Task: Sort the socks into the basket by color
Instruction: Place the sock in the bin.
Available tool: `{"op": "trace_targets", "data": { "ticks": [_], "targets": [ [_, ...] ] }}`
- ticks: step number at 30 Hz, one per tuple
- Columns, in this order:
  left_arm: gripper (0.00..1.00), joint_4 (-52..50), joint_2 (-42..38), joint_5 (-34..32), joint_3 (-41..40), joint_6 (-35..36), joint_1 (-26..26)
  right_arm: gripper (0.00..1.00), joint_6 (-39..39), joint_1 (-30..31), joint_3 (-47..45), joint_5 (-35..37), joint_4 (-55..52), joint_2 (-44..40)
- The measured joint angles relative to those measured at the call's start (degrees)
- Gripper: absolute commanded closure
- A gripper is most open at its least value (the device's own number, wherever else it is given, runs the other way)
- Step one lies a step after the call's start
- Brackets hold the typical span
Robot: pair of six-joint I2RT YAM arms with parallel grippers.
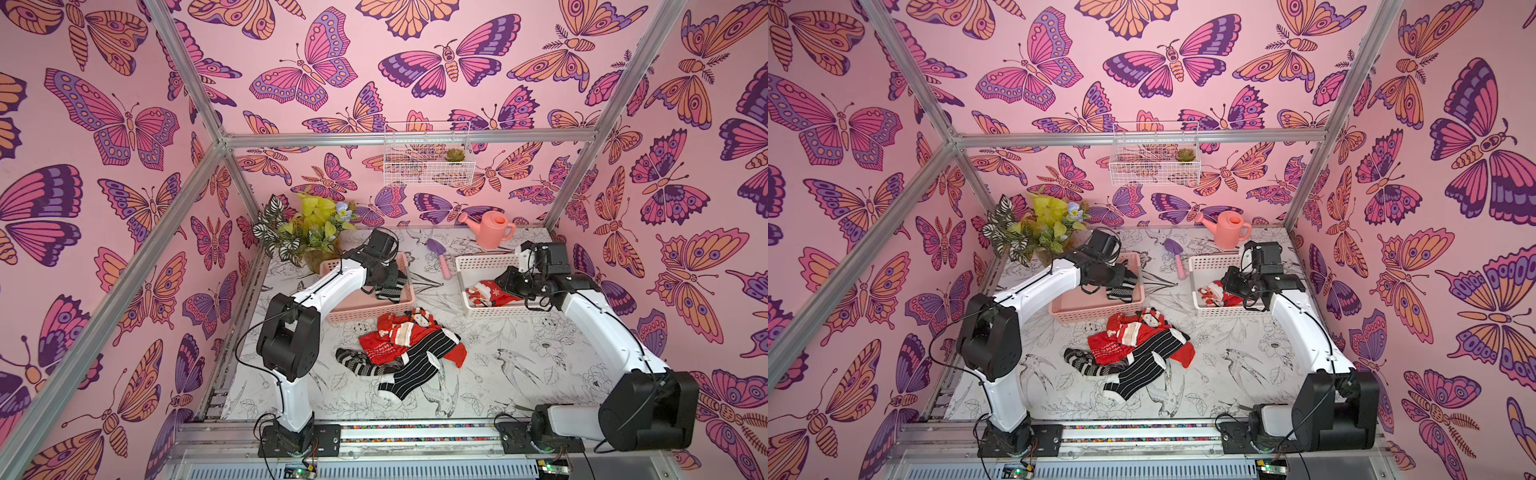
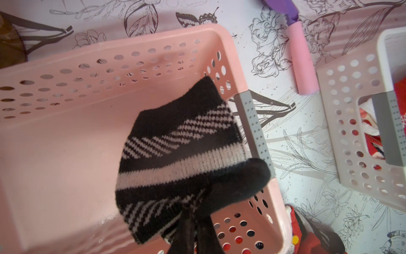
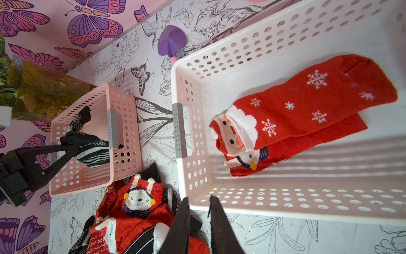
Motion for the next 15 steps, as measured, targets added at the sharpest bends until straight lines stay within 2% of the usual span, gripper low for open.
{"op": "trace_targets", "data": {
  "ticks": [10, 15],
  "targets": [
    [0.78, 1.6, 1.57, 1.07, -0.2, -0.94, 0.2, 0.8, -0.02, 0.0, 0.0, 0.0, 0.0, 0.42],
    [0.73, 2.4, 1.6, 1.42, -0.22, -1.09, 0.5, 0.79, -0.02, 0.0, 0.0, 0.02, 0.0, 0.52]
  ]
}}
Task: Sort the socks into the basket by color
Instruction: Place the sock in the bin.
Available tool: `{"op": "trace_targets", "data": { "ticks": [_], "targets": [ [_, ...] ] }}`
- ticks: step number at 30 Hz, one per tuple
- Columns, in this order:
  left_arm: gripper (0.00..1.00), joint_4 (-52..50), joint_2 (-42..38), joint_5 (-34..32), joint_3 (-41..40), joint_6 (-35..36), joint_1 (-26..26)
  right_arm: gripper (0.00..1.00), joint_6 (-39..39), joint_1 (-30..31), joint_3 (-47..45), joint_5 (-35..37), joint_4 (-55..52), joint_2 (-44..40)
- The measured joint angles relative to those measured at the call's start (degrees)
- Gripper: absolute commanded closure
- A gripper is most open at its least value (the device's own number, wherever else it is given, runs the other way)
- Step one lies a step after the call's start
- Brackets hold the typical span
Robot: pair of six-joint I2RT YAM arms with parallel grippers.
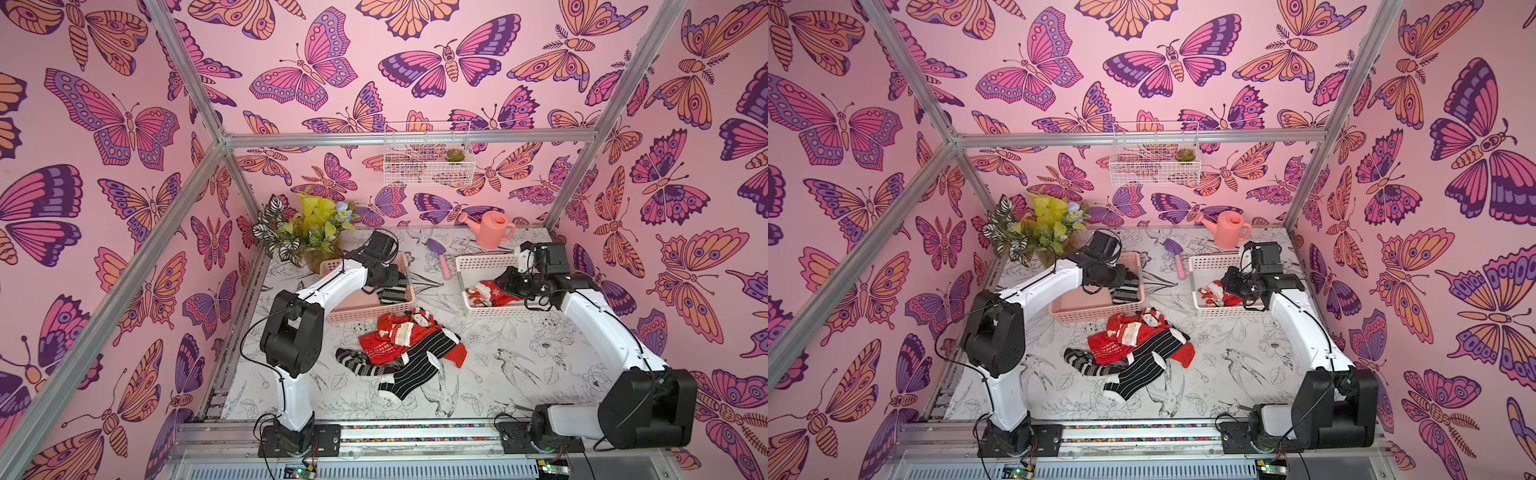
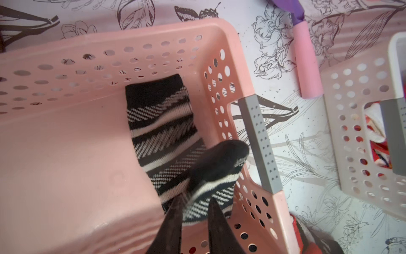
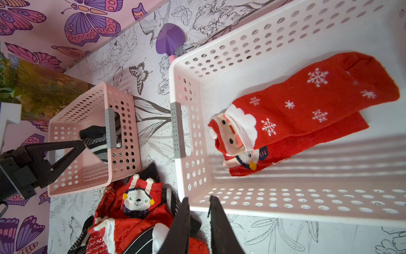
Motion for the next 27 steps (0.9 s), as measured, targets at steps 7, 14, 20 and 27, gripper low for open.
{"op": "trace_targets", "data": {
  "ticks": [7, 14, 20, 27],
  "targets": [
    [0.7, 0.09, -0.02, 0.0, -0.07, 0.02, 0.35, 0.79, 0.02, 0.0, 0.0, 0.0, 0.02, 0.07],
    [0.66, 0.24, -1.2, 0.04, -1.49, -0.24, 0.37, 0.79, 0.0, 0.0, 0.0, -0.02, 0.42, 0.13],
    [0.62, 0.24, -7.89, 0.5, -6.58, -1.33, 0.42, 0.78, -0.28, 0.42, 0.0, 0.07, 0.37, 0.94],
    [0.53, 0.2, -17.42, 0.48, -14.99, -2.71, -0.48, 0.78, -0.46, 3.08, 0.04, 0.33, -0.07, 2.71]
  ]
}}
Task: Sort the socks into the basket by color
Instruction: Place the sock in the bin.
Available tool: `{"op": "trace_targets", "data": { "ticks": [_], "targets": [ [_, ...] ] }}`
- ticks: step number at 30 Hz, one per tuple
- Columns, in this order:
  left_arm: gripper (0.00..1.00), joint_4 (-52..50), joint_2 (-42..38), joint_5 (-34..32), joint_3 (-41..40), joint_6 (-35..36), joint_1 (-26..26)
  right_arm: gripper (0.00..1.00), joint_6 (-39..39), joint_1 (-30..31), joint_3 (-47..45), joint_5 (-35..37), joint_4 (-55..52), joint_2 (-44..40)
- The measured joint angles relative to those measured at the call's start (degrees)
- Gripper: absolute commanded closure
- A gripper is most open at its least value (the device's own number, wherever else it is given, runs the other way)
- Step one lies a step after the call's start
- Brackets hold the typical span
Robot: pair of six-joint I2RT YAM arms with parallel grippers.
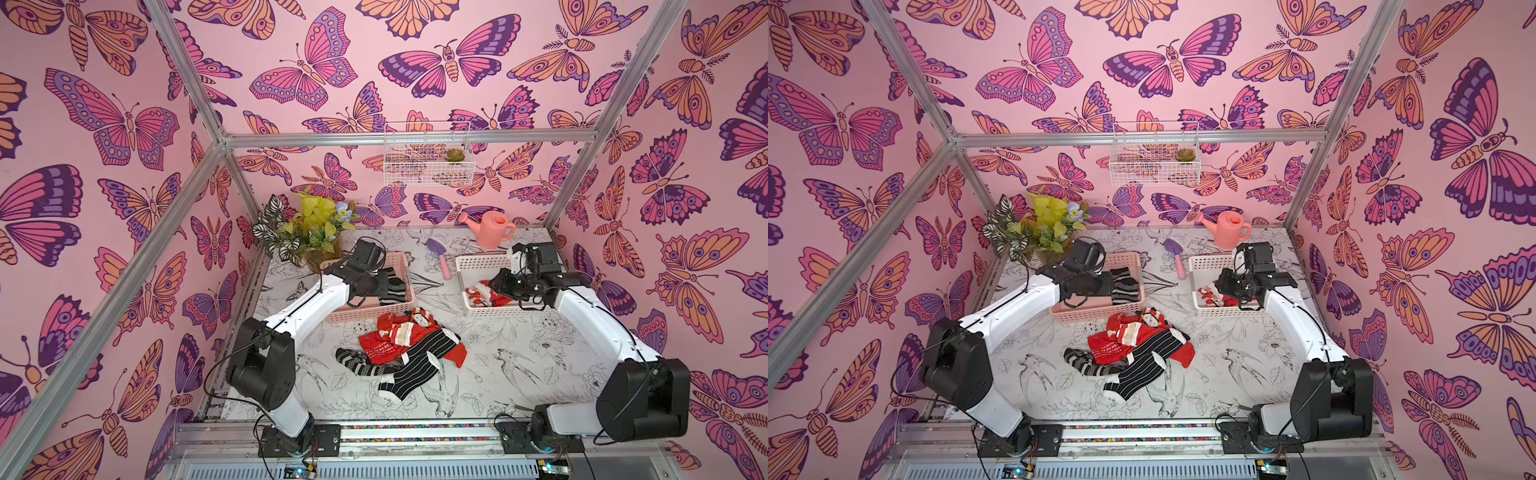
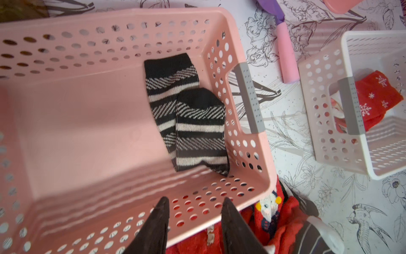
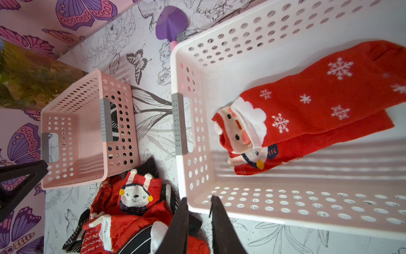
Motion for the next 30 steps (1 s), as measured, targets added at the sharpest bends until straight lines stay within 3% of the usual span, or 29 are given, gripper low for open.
{"op": "trace_targets", "data": {
  "ticks": [6, 14, 30],
  "targets": [
    [0.45, -1.38, -5.44, -0.9, -5.55, -0.7, -5.01, 0.78, -0.24, 1.38, 0.74, 0.33, -1.29, 0.2],
    [0.33, -5.09, -9.57, -4.39, -6.86, -1.64, -14.86, 0.78, -0.72, 1.64, 1.79, 0.52, -2.23, 0.2],
    [0.17, -13.25, -8.26, -9.46, -5.38, -4.13, -32.2, 0.78, -1.31, 1.79, 1.44, 0.55, -3.45, -0.94]
  ]
}}
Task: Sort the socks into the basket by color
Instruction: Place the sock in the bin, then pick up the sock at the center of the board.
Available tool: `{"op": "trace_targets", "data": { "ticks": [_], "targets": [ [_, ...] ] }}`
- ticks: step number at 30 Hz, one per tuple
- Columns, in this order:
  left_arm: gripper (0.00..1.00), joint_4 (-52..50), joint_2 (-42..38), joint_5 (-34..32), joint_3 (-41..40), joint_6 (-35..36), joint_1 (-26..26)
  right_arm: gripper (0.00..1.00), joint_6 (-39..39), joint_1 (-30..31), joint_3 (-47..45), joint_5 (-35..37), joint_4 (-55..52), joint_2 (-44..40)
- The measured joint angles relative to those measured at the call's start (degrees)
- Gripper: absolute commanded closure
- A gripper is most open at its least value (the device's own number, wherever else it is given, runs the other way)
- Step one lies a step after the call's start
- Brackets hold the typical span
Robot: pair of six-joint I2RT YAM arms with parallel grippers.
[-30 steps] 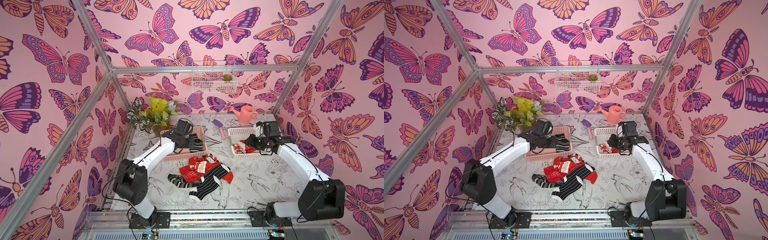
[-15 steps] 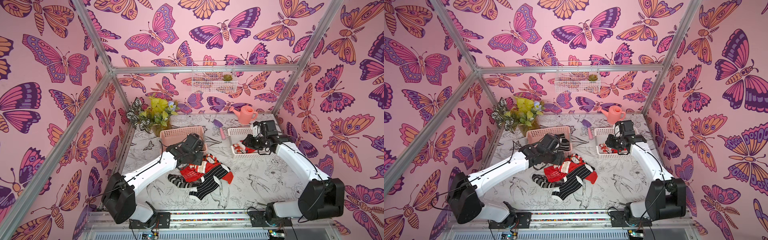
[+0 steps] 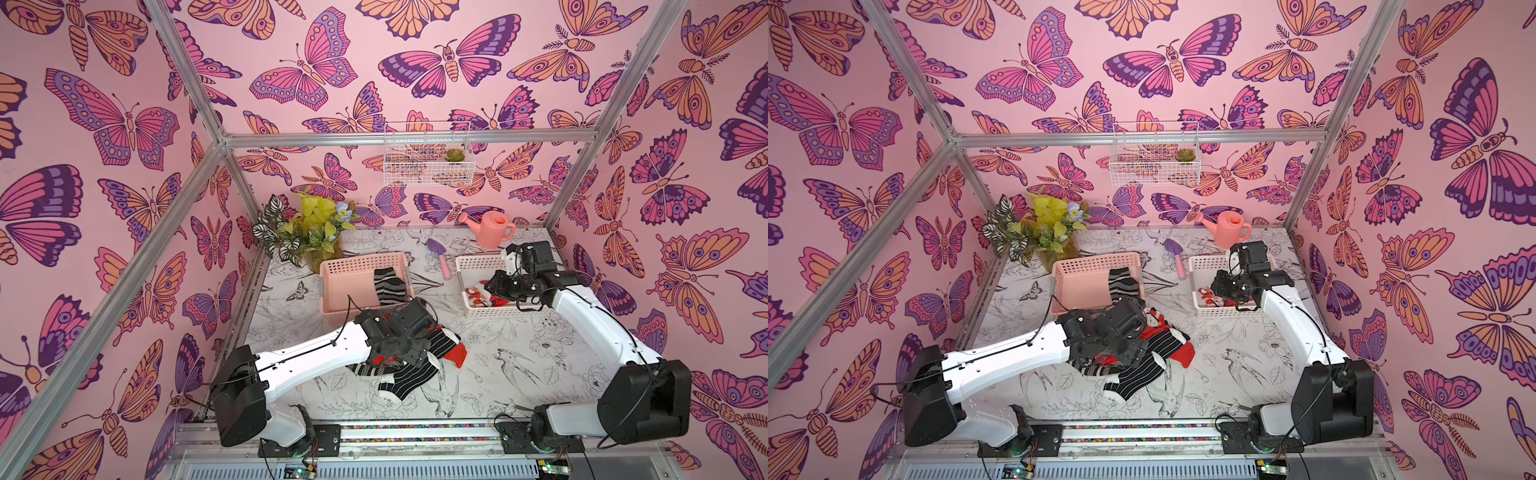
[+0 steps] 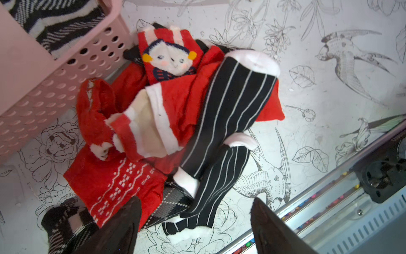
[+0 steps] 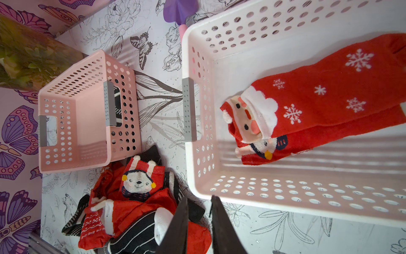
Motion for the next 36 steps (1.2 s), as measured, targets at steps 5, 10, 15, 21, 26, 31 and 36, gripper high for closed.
{"op": "trace_targets", "data": {
  "ticks": [5, 10, 15, 21, 26, 31, 36],
  "targets": [
    [0.13, -1.01, 3.32, -0.5, 0.85, 0.35, -3.21, 0.78, -0.13, 0.0, -0.17, 0.0, 0.0, -0.61],
    [0.19, -1.86, 6.69, -0.85, 1.81, 1.6, -4.9, 0.78, -0.13, 0.0, -0.39, 0.0, 0.0, -1.03],
    [0.26, -1.99, 9.75, -0.96, 4.15, 3.34, -5.01, 0.78, -0.13, 0.0, -0.74, -0.02, 0.0, -1.38],
    [0.32, -1.97, 11.93, -0.9, 6.03, 4.68, -5.01, 0.78, -0.13, 0.0, -0.74, 0.0, -0.02, -1.42],
    [0.36, -1.97, 13.42, -0.94, 6.08, 4.72, -5.01, 0.78, -0.13, 0.0, -0.74, -0.02, 0.0, -1.46],
    [0.37, -1.88, 13.55, -0.96, 5.79, 4.31, -4.98, 0.78, -0.15, 0.0, -0.76, -0.24, 0.0, -1.46],
    [0.38, -1.77, 13.55, -1.14, 4.37, 3.8, -4.9, 0.78, -0.57, 0.37, -1.38, -0.66, -0.22, -1.88]
  ]
}}
